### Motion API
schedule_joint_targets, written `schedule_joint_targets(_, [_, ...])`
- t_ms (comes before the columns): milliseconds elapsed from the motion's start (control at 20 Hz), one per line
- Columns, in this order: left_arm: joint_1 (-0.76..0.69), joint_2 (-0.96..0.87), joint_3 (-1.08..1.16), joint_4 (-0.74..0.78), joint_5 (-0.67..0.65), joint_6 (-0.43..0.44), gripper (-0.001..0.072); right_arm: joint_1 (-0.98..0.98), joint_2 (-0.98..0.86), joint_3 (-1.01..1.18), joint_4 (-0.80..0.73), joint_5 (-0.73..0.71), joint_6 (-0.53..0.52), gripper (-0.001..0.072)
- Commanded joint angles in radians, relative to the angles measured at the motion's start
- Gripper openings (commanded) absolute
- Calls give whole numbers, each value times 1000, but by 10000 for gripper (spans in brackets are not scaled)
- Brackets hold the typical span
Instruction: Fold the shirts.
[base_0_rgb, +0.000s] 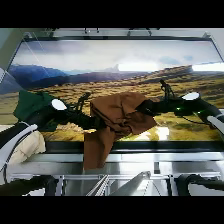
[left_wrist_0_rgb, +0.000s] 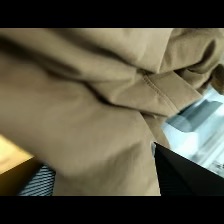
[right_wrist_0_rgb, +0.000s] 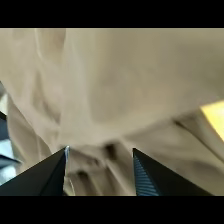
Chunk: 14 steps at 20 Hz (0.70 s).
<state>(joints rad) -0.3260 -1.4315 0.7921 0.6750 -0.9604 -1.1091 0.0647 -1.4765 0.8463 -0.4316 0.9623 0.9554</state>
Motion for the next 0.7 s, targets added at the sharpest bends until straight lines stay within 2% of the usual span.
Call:
schedule_joint_targets(0, [-51,-42,-2,-33,45,-9,625,55,-104,52,101,4,-18,457])
schedule_joint_targets(50, [-51,-53,-2,-47,42,-9,623,67,-121,62,117,14,-18,455])
schedule_joint_targets(100, [-51,-60,-1,-51,42,-9,493,77,-129,69,127,18,-19,395])
schedule_joint_targets(150, [-51,-59,5,-47,42,-6,317,79,-131,77,135,23,-34,217])
schedule_joint_targets(200, [-47,-54,15,-47,34,-2,158,77,-130,86,149,37,-54,76])
schedule_joint_targets(250, [-38,-42,29,-48,16,3,35,71,-128,102,150,66,-55,19])
schedule_joint_targets(450, [47,79,124,-47,-127,10,23,-7,-68,177,171,275,-66,21])
schedule_joint_targets(550, [143,172,199,-47,-230,9,23,-89,6,230,224,395,-62,21])
schedule_joint_targets(650, [271,270,290,-47,-317,-1,23,-202,114,289,315,449,-50,21])
